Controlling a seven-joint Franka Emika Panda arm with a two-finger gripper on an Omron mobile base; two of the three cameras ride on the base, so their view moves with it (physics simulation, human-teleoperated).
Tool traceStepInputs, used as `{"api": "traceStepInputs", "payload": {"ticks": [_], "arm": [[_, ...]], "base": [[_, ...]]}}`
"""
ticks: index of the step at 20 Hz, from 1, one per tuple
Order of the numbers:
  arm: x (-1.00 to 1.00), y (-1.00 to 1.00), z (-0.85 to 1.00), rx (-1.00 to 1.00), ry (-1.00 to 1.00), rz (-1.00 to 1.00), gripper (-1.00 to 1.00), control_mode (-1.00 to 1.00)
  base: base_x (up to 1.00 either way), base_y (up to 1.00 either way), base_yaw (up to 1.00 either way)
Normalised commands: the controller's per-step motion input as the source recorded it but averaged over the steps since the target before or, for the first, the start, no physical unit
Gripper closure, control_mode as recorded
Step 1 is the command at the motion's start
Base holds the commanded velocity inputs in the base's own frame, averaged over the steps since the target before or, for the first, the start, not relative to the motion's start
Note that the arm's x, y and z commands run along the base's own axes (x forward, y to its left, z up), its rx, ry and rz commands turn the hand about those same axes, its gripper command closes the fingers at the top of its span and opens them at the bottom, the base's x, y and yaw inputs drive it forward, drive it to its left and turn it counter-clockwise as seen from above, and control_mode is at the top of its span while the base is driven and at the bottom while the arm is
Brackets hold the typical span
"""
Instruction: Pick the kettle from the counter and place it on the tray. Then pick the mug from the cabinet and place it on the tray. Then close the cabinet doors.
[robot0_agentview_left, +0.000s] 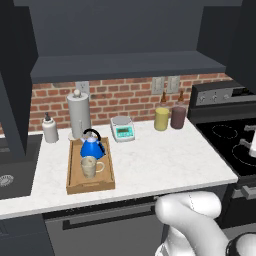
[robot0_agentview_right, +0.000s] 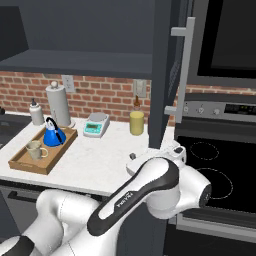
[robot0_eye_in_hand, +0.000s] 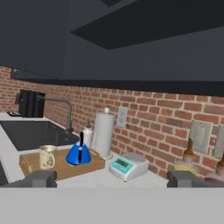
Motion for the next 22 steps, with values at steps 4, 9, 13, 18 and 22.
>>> {"api": "traceStepInputs", "payload": {"ticks": [4,9,13,18,22], "arm": [[0.0,-0.4,-0.24,0.01,0.0,0.0,-1.0,-1.0],[0.0,-0.4,0.08,0.09,-0.04,0.03,-1.0,-1.0],[0.0,-0.52,0.33,0.1,-0.14,0.02,-1.0,-1.0],[0.0,-0.47,0.4,0.08,-0.16,0.01,-1.0,-1.0],[0.0,-0.36,0.4,0.05,-0.14,0.0,-1.0,-1.0]], "base": [[0.0,0.0,0.0],[0.0,0.0,0.0],[0.0,0.0,0.0],[0.0,0.0,0.0],[0.0,0.0,0.0]]}}
